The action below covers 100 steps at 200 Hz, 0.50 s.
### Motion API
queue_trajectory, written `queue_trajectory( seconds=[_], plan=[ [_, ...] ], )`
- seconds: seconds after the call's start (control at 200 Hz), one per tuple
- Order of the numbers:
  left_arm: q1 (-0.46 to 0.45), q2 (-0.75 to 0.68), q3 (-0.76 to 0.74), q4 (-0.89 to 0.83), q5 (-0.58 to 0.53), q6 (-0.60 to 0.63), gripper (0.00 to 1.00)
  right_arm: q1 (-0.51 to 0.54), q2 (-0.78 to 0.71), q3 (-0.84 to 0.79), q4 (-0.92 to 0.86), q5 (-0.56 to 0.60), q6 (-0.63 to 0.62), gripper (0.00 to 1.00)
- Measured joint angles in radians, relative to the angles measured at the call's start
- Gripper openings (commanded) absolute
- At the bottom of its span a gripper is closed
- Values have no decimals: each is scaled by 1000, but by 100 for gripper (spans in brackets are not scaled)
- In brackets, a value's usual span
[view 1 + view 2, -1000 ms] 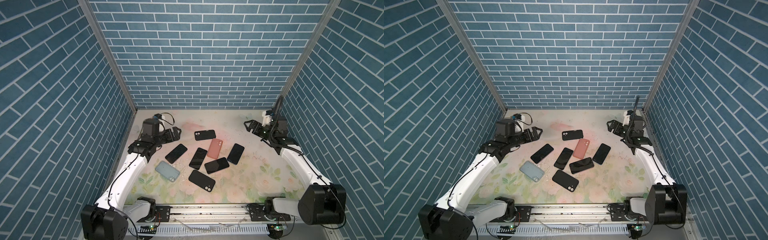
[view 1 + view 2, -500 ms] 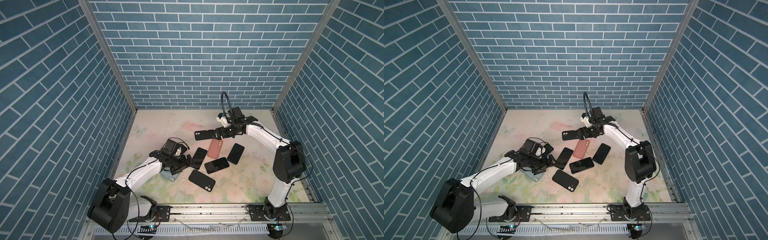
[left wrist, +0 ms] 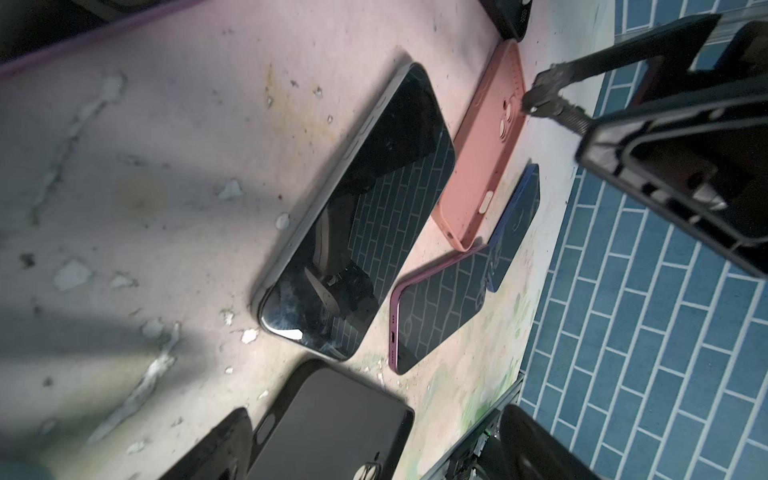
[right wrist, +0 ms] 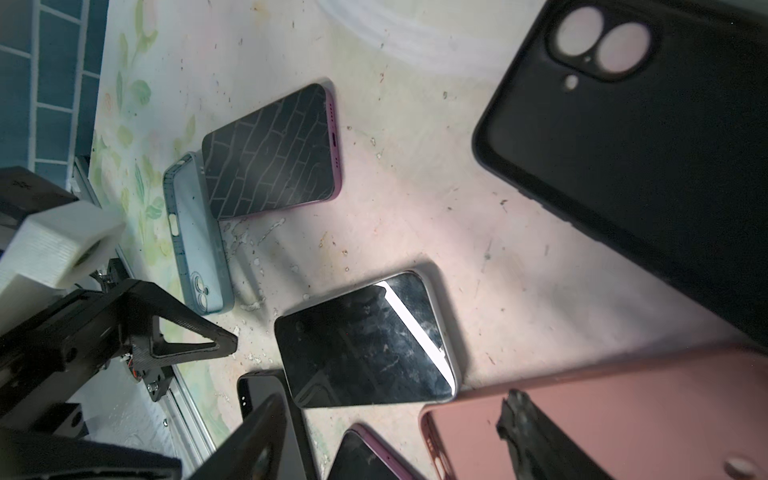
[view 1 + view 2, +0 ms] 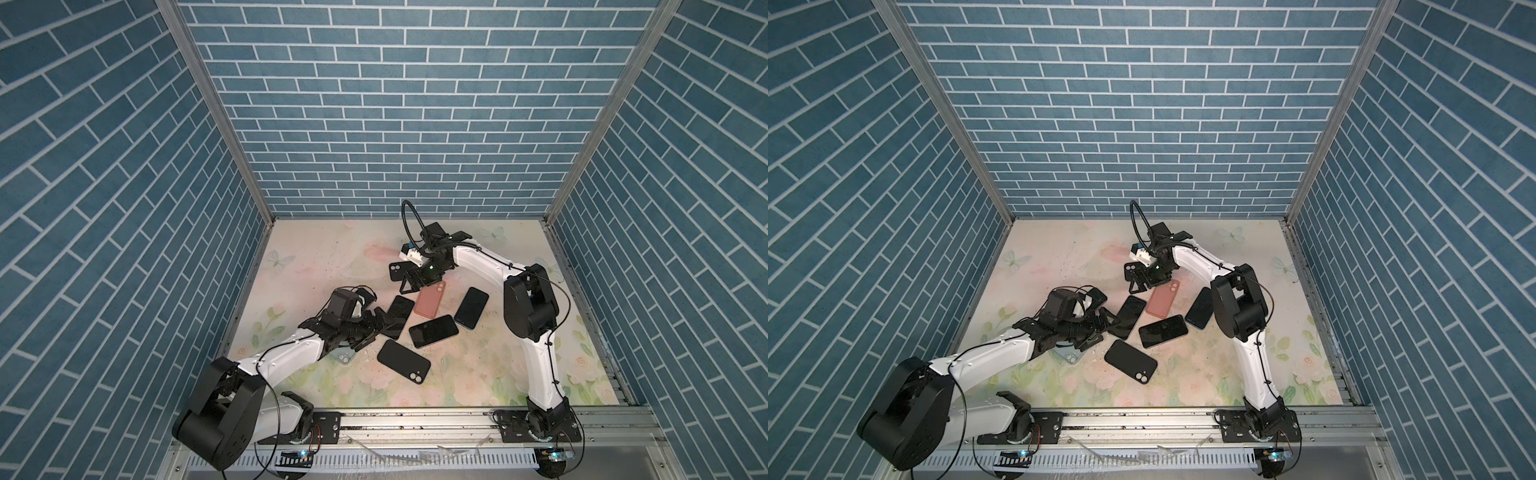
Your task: Put the phone into the phone case
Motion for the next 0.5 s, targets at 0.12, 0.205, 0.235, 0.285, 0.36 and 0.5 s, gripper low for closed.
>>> queue_trajectory(
  seconds=[0.12, 0.205, 0.235, 0.285, 0.36, 0.5],
  plan=[
    [0, 54, 0, 39, -6, -14, 93, 11, 38, 20, -17, -18, 0, 83],
    [0, 76, -2, 57, -10, -23, 93, 17, 61, 32, -30, -27, 0, 83],
    [0, 82, -4, 67, -11, -27, 93, 17, 68, 37, -35, -29, -1, 83],
    [0, 90, -9, 83, -13, -34, 93, 18, 79, 47, -45, -31, -7, 83],
    [0, 101, -16, 103, -12, -43, 92, 19, 96, 66, -61, -33, -16, 83],
    [-2, 121, -23, 150, -11, -57, 92, 22, 118, 82, -77, -37, -25, 83]
  ],
)
